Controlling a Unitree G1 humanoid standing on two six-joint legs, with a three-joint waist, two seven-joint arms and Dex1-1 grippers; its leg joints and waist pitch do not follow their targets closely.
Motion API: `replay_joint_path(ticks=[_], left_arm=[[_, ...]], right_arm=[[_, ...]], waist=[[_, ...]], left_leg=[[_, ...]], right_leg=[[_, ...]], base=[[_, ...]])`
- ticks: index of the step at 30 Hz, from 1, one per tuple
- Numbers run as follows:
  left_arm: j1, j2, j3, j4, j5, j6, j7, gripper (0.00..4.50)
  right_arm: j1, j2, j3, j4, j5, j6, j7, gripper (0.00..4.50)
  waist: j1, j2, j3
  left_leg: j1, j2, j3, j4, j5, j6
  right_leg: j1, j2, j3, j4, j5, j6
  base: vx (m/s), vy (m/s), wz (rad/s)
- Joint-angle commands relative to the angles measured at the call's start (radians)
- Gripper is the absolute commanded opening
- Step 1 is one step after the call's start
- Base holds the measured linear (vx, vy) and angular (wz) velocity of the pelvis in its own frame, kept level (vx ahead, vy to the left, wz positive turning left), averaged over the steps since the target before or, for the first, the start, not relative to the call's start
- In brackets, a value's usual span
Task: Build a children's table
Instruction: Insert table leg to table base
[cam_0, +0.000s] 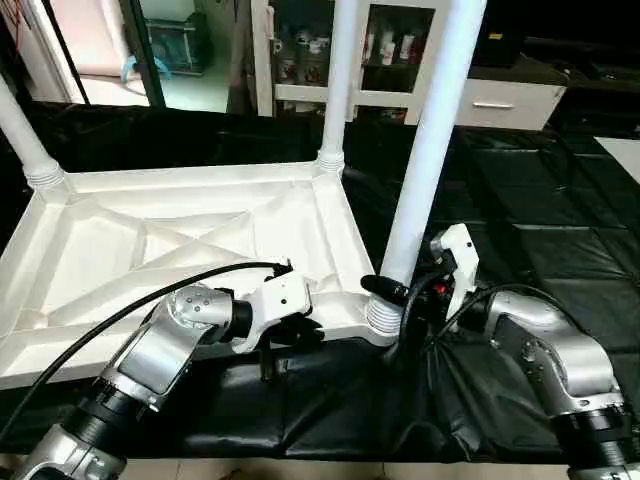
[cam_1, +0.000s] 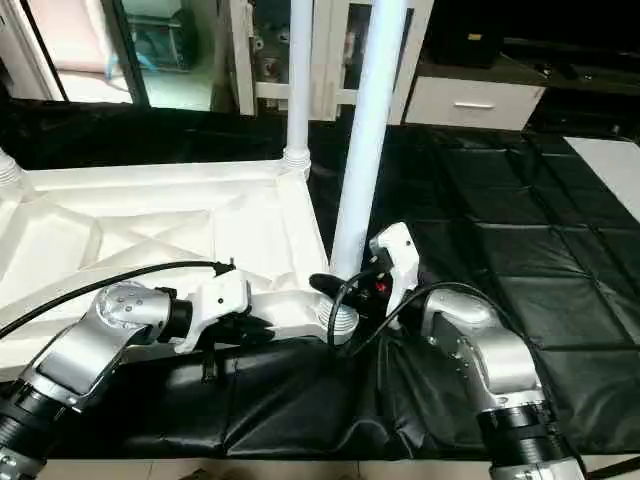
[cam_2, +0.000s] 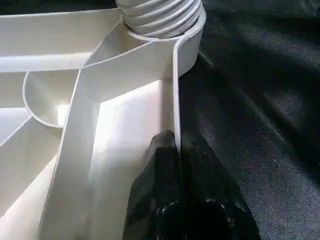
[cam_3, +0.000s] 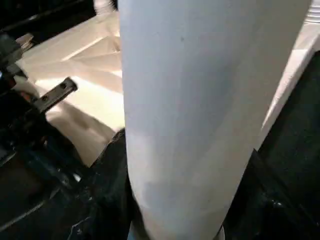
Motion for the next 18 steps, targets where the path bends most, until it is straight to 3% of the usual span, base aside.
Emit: replay_joint_path(ticks=[1, 7, 9, 11, 13, 18], left_arm=[[-0.01, -0.023, -0.002, 0.007, -0.006, -0.007, 0.01, 0.03], [-0.026, -0.035, 0.007, 0.028, -0.008, -0.006, 0.023, 0.03], [-0.037, -0.043, 0.015, 0.044, -0.006, -0.007, 0.042, 0.03], [-0.049, -0.052, 0.022, 0.06, -0.003, -0.006, 0.058, 0.03], [-0.054, -0.058, 0.027, 0.066, -0.003, -0.004, 0.066, 0.03], [-0.07, -0.072, 0.038, 0.086, 0.002, 0.001, 0.087, 0.03]], right_arm=[[0.023, -0.001, 0.003, 0.06, -0.017, 0.019, -0.032, 1.87], [0.052, 0.016, -0.027, 0.115, -0.021, -0.004, -0.051, 1.87], [0.071, 0.033, -0.049, 0.125, -0.023, -0.037, -0.064, 1.87], [0.095, 0.048, -0.063, 0.121, -0.014, -0.083, -0.072, 1.87], [0.107, 0.055, -0.07, 0.115, -0.01, -0.102, -0.076, 1.87], [0.152, 0.089, -0.088, 0.087, -0.014, -0.192, -0.082, 1.87]], waist=[[-0.003, -0.004, -0.036], [-0.006, -0.003, -0.034], [-0.007, -0.002, -0.034], [-0.006, -0.001, -0.031], [-0.008, -0.003, -0.03], [-0.009, 0.0, -0.027]], left_leg=[[0.017, 0.103, -0.063, -0.096, -0.339, -0.033], [0.021, 0.103, -0.063, -0.098, -0.362, -0.036], [0.02, 0.104, -0.063, -0.101, -0.368, -0.039], [0.028, 0.103, -0.063, -0.102, -0.409, -0.047], [0.024, 0.104, -0.066, -0.104, -0.415, -0.047], [0.027, 0.105, -0.07, -0.109, -0.466, -0.056]], right_leg=[[0.01, -0.118, 0.069, -0.106, -0.513, -0.135], [0.004, -0.118, 0.069, -0.112, -0.52, -0.132], [0.004, -0.118, 0.069, -0.113, -0.512, -0.132], [-0.003, -0.118, 0.068, -0.121, -0.549, -0.119], [0.0, -0.12, 0.067, -0.121, -0.558, -0.115], [-0.007, -0.122, 0.066, -0.13, -0.606, -0.091]], base=[[0.0, 0.0, 0.0], [0.0, 0.0, 0.0], [0.0, 0.0, 0.0], [0.0, 0.0, 0.0], [0.0, 0.0, 0.0], [0.0, 0.0, 0.0]])
